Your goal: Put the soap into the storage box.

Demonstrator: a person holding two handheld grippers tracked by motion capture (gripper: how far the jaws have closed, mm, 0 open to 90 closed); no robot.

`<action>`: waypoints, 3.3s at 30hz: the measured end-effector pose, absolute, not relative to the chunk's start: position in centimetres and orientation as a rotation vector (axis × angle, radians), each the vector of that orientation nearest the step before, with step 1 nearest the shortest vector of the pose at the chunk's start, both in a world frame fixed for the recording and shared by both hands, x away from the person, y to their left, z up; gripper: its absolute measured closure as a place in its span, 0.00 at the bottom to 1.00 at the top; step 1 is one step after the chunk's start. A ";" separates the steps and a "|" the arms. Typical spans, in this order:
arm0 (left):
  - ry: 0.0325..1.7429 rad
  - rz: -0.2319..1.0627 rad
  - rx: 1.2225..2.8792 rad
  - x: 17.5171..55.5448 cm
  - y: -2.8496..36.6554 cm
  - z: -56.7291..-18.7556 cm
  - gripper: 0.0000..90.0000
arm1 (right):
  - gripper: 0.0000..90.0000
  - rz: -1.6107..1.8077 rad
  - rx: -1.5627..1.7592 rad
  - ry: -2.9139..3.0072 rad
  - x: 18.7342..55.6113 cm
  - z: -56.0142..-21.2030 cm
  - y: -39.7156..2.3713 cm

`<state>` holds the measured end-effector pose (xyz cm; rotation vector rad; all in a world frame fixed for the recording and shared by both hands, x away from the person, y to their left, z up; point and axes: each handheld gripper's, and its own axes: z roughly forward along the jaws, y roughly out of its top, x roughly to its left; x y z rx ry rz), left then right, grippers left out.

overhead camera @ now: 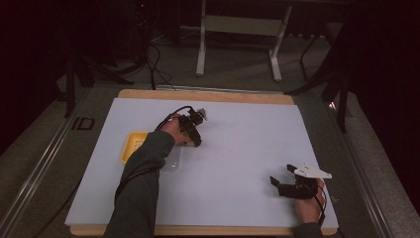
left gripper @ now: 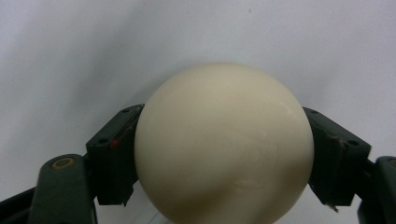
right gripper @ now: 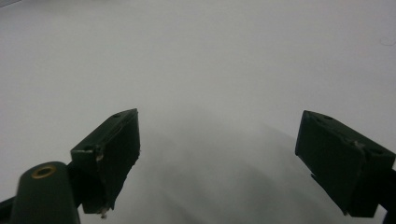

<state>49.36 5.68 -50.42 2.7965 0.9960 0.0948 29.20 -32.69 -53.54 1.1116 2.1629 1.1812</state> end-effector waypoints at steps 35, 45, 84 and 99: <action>0.825 0.100 2.844 47.2 5.6 -47.1 0.26 | 0.15 1.175 1.104 2.162 29.2 -53.5 -32.7; 0.795 0.099 2.822 46.1 6.9 -45.9 0.26 | 0.15 1.173 1.102 2.162 29.2 -53.6 -32.6; 0.758 0.137 2.805 42.5 12.7 -43.4 0.26 | 0.15 1.162 1.096 2.159 29.1 -53.6 -32.5; 0.771 0.159 2.781 41.4 15.1 -42.9 0.26 | 0.15 1.156 1.093 2.159 29.1 -53.6 -32.5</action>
